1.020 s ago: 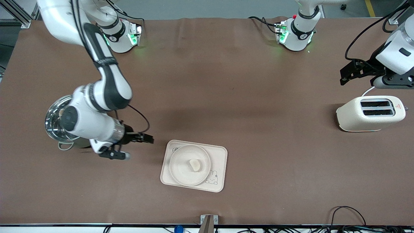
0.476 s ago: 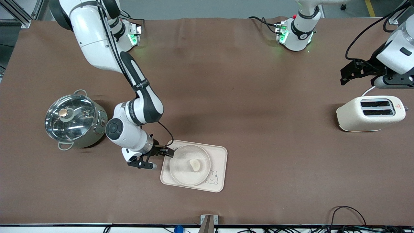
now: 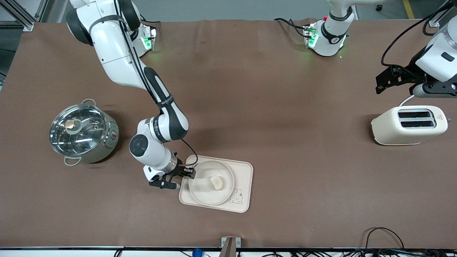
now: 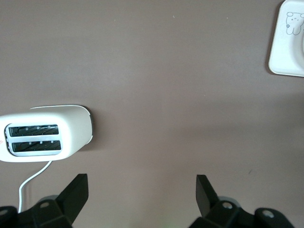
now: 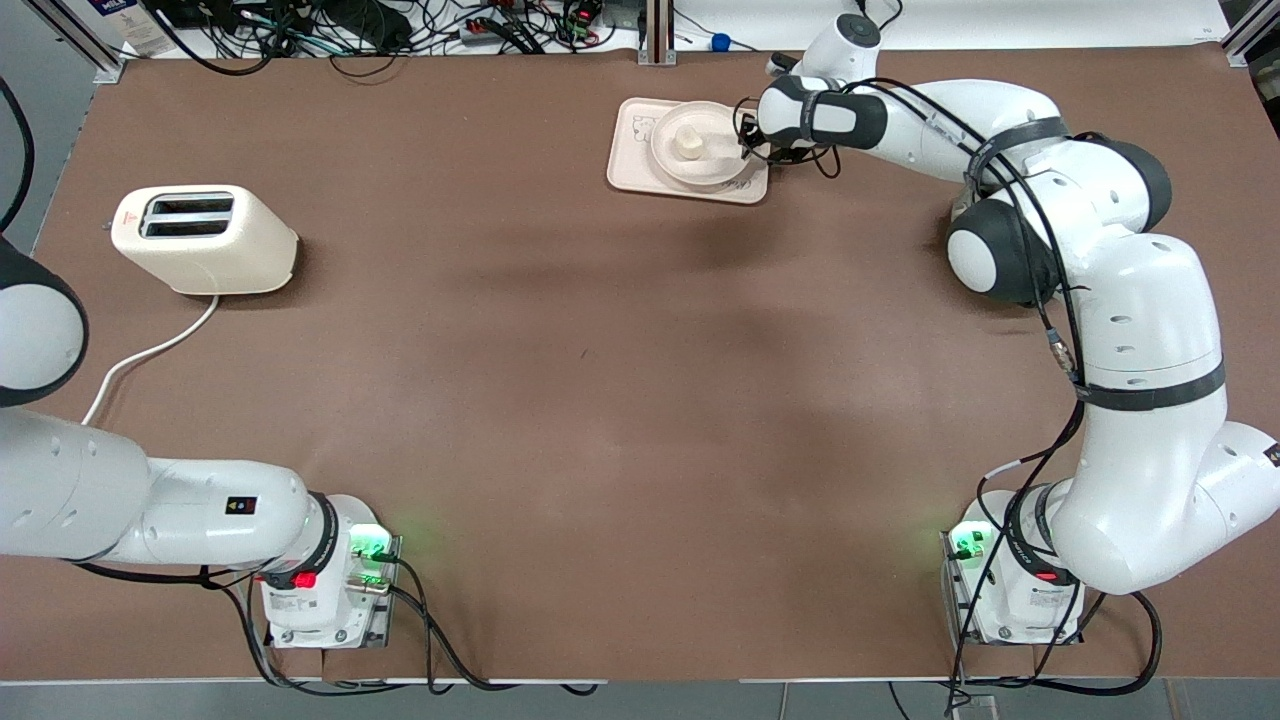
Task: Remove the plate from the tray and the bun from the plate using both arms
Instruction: 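Close the right gripper on the white plate's rim, then lift the plate with bun off the tray and set it beside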
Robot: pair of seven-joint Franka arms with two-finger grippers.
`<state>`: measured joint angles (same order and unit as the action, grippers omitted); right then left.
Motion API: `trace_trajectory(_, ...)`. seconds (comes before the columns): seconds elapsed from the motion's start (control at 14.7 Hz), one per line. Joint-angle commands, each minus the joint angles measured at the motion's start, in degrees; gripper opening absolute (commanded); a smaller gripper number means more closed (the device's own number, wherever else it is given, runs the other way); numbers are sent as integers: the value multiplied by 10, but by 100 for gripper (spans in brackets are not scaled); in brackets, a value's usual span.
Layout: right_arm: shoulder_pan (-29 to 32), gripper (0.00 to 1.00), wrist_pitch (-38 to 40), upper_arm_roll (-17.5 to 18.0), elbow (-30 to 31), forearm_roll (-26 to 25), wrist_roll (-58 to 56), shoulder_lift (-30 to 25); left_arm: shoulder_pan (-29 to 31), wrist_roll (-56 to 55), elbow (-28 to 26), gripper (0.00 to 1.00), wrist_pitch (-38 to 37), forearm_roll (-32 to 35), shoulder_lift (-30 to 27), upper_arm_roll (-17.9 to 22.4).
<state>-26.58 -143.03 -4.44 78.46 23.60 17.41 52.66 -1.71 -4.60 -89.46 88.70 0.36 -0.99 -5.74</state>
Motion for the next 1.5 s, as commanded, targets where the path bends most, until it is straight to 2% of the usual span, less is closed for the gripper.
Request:
trace_trajectory(0.0,-5,10,-1,-3,-28,11,4,21,0,-3,6,100,-9,-2,1,-2)
trace_trajectory(0.07,-5,3,-1,-3,-29,11,4,22,-1,-3,7,100,-9,-2,1,-2)
trace_trajectory(0.14,-5,1,-1,-3,-29,11,4,22,-1,-3,7,100,-9,-2,1,-3)
trace_trajectory(0.48,0,1,1,-3,-29,12,0,18,-3,-4,6,100,-8,-1,2,-4)
trace_trajectory(0.68,-5,0,6,-3,-21,10,-4,-3,-4,-4,7,100,-8,-1,3,-4)
trace_trajectory(0.75,-5,0,9,0,5,11,-9,-19,-4,-4,6,100,-7,-1,2,-5)
trace_trajectory(0.88,8,0,4,41,59,12,-17,-67,-4,-4,6,100,-6,-1,4,-5)
trace_trajectory(1.02,15,0,2,58,122,12,-19,-125,-4,-4,8,100,-6,-2,6,-6)
trace_trajectory(1.22,10,0,2,64,234,12,-21,-226,-5,-4,8,100,-5,-1,8,-6)
trace_trajectory(1.43,6,0,-62,87,345,12,-23,-281,-5,-5,7,100,-4,-1,8,-6)
